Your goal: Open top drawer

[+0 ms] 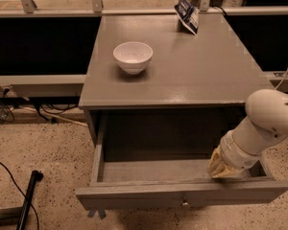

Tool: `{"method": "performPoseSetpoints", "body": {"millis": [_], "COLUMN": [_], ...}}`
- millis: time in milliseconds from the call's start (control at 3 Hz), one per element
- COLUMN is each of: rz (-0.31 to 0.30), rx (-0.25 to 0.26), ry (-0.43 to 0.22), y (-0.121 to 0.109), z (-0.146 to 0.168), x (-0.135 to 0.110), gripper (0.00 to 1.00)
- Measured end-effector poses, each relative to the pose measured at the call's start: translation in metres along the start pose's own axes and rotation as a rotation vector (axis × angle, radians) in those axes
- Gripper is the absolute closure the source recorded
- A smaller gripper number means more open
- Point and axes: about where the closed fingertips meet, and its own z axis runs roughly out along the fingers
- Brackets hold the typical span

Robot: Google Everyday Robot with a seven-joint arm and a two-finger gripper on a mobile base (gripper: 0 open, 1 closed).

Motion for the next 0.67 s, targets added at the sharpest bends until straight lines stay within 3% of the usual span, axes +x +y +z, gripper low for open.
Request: {"method": "performPoseSetpoints", "body": {"millis": [667], "rz": [-0.019], "rx": [0.009], "ry": [-0.061], "y": [0.0213], "z": [-0.0251], "x": [-0.0197], "gripper": [1.00]}}
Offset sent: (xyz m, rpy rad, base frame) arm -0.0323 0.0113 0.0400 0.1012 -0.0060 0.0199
